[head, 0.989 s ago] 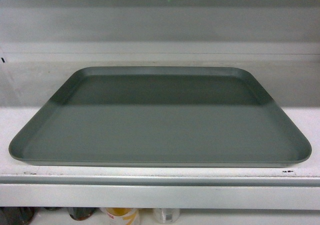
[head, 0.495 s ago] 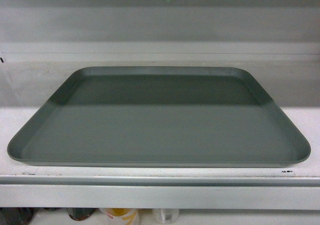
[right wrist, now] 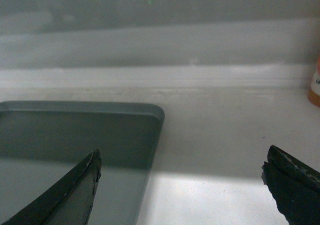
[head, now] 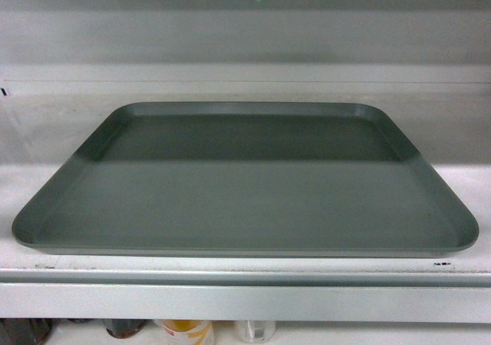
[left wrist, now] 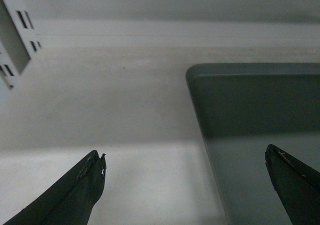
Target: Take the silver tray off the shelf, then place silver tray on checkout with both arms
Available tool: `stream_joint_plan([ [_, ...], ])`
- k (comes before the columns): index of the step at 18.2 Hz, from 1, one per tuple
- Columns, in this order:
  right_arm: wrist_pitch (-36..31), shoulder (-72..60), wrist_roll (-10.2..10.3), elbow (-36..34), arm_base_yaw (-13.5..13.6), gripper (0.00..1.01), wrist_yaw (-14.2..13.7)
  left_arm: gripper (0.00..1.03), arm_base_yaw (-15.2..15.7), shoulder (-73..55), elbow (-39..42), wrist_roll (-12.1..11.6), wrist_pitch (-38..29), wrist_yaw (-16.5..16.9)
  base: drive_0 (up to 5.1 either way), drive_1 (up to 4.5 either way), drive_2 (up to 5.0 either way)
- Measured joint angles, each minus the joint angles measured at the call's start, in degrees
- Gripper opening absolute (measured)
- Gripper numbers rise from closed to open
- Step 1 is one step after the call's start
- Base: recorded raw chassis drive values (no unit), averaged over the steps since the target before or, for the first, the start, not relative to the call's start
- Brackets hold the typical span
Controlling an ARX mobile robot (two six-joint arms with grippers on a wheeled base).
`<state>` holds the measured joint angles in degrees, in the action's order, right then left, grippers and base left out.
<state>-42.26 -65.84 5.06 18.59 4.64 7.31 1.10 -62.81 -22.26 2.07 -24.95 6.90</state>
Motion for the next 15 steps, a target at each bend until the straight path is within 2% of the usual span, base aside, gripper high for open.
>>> stream_joint_plan([
  [3,-2.14,-14.29,-0.66,5.20,1.25,0.98,-0.87,0.98,-3.69,-13.62,-5.99,0.07,-2.80,-2.12,0.0,0.00,0.0],
  [8,0.11,-23.82,-1.09,13.73,3.76,0.98,-3.39,0.98,-7.37,-26.34,-13.16,-1.44,-3.43,-5.95,0.0,0.00,0.0],
  [10,2.58,-26.12,-1.29,16.76,5.22,0.98,-5.07,0.98,-8.09,-29.09,-15.26,-2.54,-3.13,-7.30,0.0,0.00,0.0],
  [13,8.68,-30.84,-1.66,22.18,6.78,0.98,-8.68,0.98,-8.55,-32.89,-19.15,-2.49,-1.57,-8.70,0.0,0.00,0.0],
  [15,12.35,-32.11,-1.05,24.85,7.37,0.98,-10.82,0.98,-8.94,-33.81,-19.87,-2.32,-1.33,-9.46,0.0,0.00,0.0],
])
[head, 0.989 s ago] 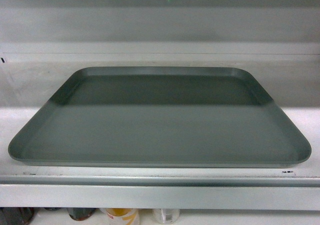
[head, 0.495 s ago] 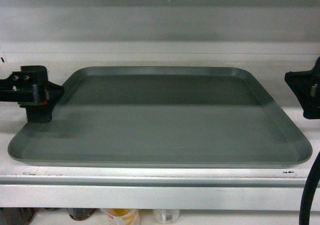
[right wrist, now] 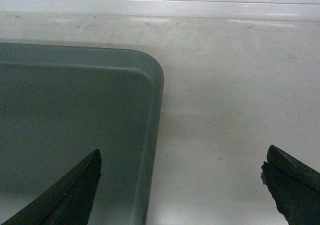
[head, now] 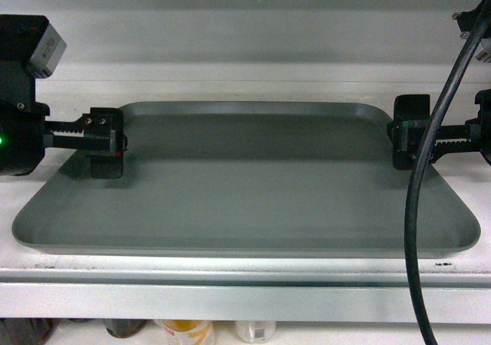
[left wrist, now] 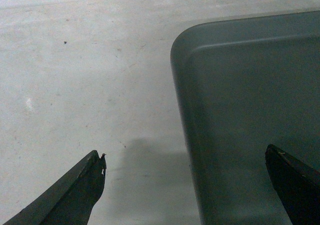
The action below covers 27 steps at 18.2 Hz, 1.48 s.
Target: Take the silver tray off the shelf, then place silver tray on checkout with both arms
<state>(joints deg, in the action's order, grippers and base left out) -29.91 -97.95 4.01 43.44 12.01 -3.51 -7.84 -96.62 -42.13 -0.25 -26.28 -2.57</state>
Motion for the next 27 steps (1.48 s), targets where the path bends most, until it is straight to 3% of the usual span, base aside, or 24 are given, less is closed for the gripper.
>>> stream_joint_plan([
  [2,1.86,-0.48,0.90,1.44,0.98,0.98,-1.46,0.98,-0.74,-1.16,-0.09,0.31,-0.79,-0.63,0.0,0.00,0.0],
  [5,3.30,-2.27,4.55,1.81,1.51,0.98,-1.46,0.98,-1.20,-2.05,0.72,1.92,-3.26,-1.36,0.0,0.00,0.0],
  [8,1.62,-4.17,6.10,1.81,1.51,0.98,-1.46,0.98,-1.18,-2.43,1.40,2.99,-4.66,-1.29,0.0,0.00,0.0],
  [17,-0.70,-5.22,6.47,1.38,1.88,0.98,-2.10,0.98,-1.25,-2.67,2.56,4.31,-6.54,-1.05,0.0,0.00,0.0],
  [18,-0.83,-5.22,6.49,1.31,1.90,0.98,-2.14,0.95,-1.25,-2.67,2.67,4.28,-6.75,-1.01,0.0,0.00,0.0],
  [21,-1.77,-5.25,6.47,0.83,2.73,0.98,-2.89,0.72,-1.46,-2.67,2.93,4.33,-7.13,-1.01,0.0,0.00,0.0],
  [23,-2.19,-5.25,6.45,0.70,3.41,0.89,-3.50,0.56,-1.62,-2.67,2.99,4.33,-7.30,-0.98,0.0,0.00,0.0],
  [27,-3.08,-5.25,6.51,0.11,4.90,0.56,-3.32,0.23,-2.56,-2.67,3.32,4.35,-7.98,-1.90,0.0,0.00,0.0],
])
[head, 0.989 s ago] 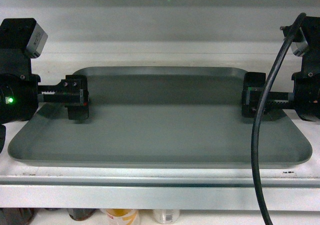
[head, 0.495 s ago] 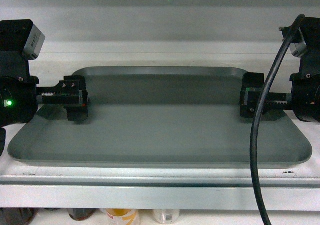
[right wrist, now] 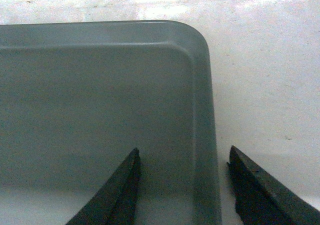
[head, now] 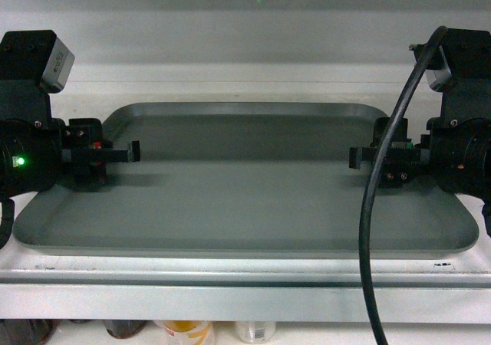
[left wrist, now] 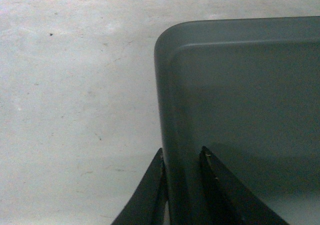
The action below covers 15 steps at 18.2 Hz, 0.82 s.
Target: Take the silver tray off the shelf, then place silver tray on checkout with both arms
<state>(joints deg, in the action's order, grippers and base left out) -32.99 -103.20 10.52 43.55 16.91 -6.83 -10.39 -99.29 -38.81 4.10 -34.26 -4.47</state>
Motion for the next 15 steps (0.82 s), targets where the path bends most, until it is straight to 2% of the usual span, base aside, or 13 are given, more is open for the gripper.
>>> stream_joint_plan([
  [2,-0.26,0.00,-0.02,-0.22,0.39,0.40,-0.07,0.08,0.00,0.02,0.33,0.31,-0.46,-0.50,0.0,0.00,0.0],
  [3,-0.33,0.00,-0.02,-0.24,0.35,0.33,-0.98,0.04,0.00,0.02,0.50,1.86,-0.76,-0.48,0.0,0.00,0.0],
  [4,-0.52,0.00,-0.15,-0.33,0.28,0.24,-1.11,0.03,0.04,0.00,0.55,3.15,-0.83,-0.39,0.0,0.00,0.0],
  [6,-0.79,0.00,-0.28,-0.46,0.26,0.08,-2.21,0.03,0.04,0.02,0.70,3.67,-1.03,-0.48,0.0,0.00,0.0],
  [7,-0.90,0.00,0.55,-0.48,0.26,0.04,-2.27,0.03,0.04,0.02,0.72,3.72,-1.09,-0.50,0.0,0.00,0.0],
  [8,-0.94,0.00,1.38,-0.48,0.28,0.03,-2.45,0.03,-0.02,0.02,0.74,3.78,-1.11,-0.55,0.0,0.00,0.0],
  [11,-1.42,0.24,1.68,-0.68,0.33,0.03,-2.99,0.03,-0.85,1.14,1.38,3.89,-0.46,-1.66,0.0,0.00,0.0],
  [13,-1.57,3.58,-0.15,-1.60,0.35,0.03,-4.55,0.03,-2.08,3.89,2.05,3.89,2.10,-2.82,0.0,0.00,0.0],
  [15,0.57,6.73,-0.46,-1.77,0.28,0.03,-4.57,0.03,-2.60,6.25,2.05,3.85,3.56,-3.13,0.0,0.00,0.0],
])
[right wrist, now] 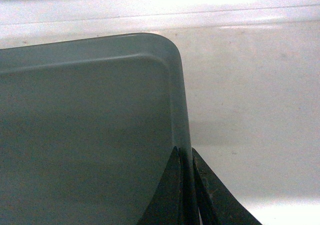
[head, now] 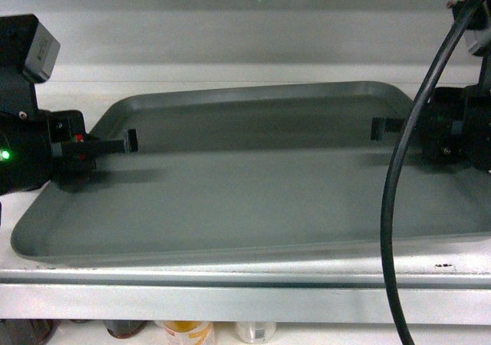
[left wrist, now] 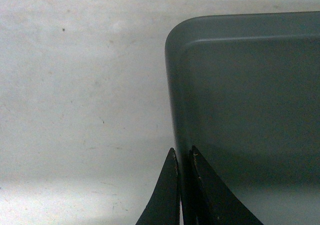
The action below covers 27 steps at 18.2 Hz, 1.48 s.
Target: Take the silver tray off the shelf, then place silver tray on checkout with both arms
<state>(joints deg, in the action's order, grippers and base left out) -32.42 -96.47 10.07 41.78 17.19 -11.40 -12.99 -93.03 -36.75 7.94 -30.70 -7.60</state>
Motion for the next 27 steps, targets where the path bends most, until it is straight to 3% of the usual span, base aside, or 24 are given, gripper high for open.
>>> stream_joint_plan([
  [5,3.39,6.54,0.44,-0.09,-0.94,0.03,0.55,0.03,-1.20,6.58,-0.59,-0.59,3.76,-0.79,0.0,0.00,0.0],
  [9,7.50,9.75,2.43,0.04,-2.23,0.03,2.12,0.03,-2.08,9.94,-1.75,-1.01,5.99,-0.98,0.0,0.00,0.0],
  [12,10.88,11.28,2.62,1.49,-2.32,0.03,2.21,0.03,-2.45,11.37,-2.58,-1.14,8.24,-1.16,0.0,0.00,0.0],
  [19,23.71,12.98,4.55,4.63,-2.25,0.03,2.47,0.03,-2.45,11.39,-3.61,-1.09,13.84,-0.33,0.0,0.00,0.0],
  [27,22.05,12.44,5.64,4.39,-2.08,0.03,2.43,0.03,-2.45,11.39,-4.17,-1.09,14.84,-0.59,0.0,0.00,0.0],
])
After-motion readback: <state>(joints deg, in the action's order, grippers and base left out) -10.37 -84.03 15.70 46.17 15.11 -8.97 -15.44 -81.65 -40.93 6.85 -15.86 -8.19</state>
